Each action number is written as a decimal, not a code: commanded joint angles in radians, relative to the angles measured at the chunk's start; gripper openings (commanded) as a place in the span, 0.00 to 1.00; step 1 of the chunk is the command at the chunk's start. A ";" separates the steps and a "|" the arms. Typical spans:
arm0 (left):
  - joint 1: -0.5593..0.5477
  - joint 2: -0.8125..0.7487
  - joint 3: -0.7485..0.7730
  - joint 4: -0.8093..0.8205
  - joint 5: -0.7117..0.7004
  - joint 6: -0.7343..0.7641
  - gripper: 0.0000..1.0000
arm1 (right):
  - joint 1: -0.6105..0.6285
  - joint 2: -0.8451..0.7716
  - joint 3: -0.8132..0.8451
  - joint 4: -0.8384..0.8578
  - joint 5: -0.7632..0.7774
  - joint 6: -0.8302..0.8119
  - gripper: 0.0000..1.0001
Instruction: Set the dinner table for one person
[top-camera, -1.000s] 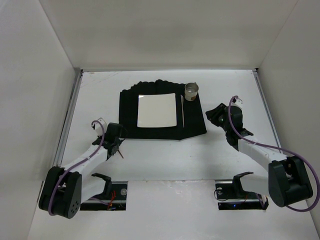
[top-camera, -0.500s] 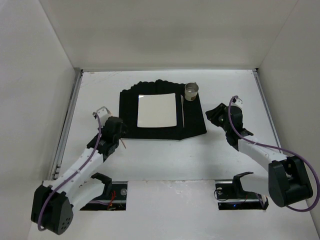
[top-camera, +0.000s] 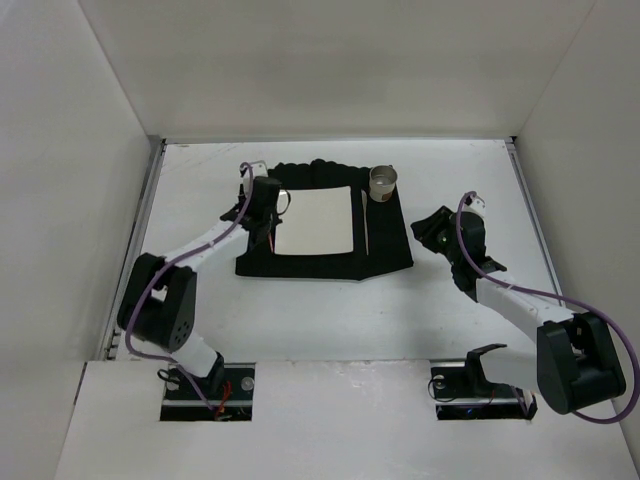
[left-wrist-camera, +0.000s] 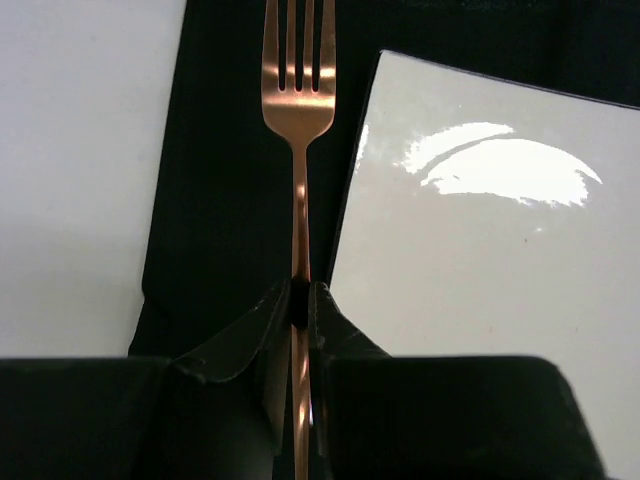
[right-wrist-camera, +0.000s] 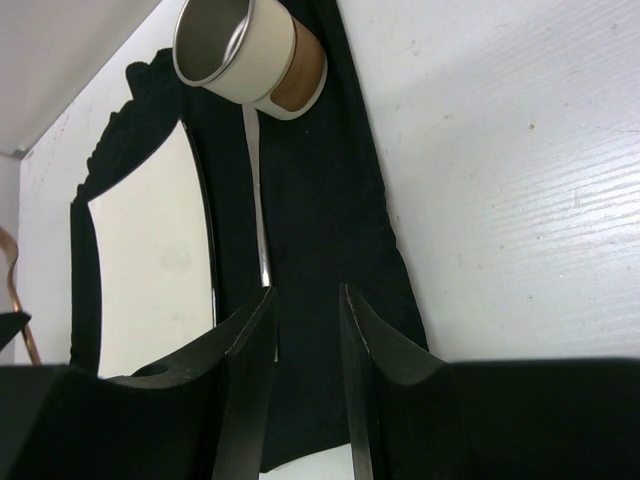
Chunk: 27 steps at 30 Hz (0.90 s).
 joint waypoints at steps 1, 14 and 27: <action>0.030 0.063 0.093 0.033 0.065 0.117 0.07 | 0.010 0.004 0.032 0.054 0.020 -0.011 0.37; 0.124 0.210 0.166 0.019 0.159 0.286 0.06 | 0.013 0.000 0.030 0.057 0.012 -0.005 0.37; 0.106 0.213 0.095 -0.016 0.068 0.249 0.06 | 0.013 0.006 0.036 0.057 0.014 -0.008 0.37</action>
